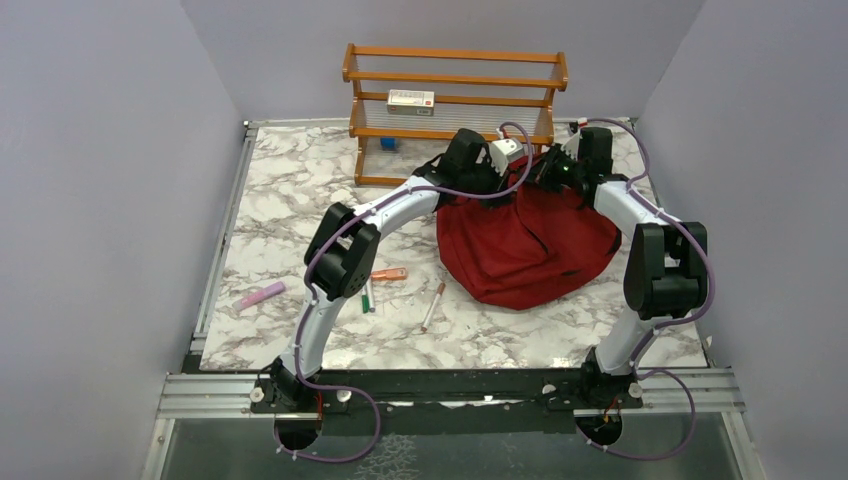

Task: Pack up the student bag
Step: Unzip the student bag at the center of the board.

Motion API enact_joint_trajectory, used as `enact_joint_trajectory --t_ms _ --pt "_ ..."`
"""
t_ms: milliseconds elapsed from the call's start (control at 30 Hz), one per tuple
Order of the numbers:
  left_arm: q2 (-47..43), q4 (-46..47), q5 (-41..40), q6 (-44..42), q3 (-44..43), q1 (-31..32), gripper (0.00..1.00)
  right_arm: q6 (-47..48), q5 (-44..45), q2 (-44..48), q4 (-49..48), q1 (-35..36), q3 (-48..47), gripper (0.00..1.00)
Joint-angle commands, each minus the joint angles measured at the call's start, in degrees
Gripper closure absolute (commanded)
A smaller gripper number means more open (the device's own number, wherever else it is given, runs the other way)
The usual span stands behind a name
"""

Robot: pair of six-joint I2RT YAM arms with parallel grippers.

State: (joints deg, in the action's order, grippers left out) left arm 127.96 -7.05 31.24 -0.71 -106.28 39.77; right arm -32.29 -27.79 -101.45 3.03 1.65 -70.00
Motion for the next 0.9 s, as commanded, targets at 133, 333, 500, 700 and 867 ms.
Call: enact_joint_trajectory --t_ms 133,333,500,700,867 --pt "-4.28 -1.69 -0.84 -1.42 -0.57 0.61 1.0 1.24 0.92 2.1 -2.5 -0.54 -0.39 1.0" --pt "-5.03 -3.58 -0.88 -2.59 -1.15 0.75 1.0 1.3 0.98 1.69 -2.46 -0.52 -0.93 0.99" --pt "-3.15 -5.58 0.05 -2.88 -3.36 0.72 0.92 1.36 0.67 1.59 -2.52 -0.51 -0.77 1.0" --pt "-2.25 -6.13 0.37 -2.73 -4.17 0.73 0.77 1.32 0.37 1.78 -2.55 -0.51 -0.66 1.0" --pt "-2.01 -6.2 0.4 -2.72 -4.29 0.79 0.79 1.45 0.22 1.87 -2.5 -0.51 -0.67 1.0"
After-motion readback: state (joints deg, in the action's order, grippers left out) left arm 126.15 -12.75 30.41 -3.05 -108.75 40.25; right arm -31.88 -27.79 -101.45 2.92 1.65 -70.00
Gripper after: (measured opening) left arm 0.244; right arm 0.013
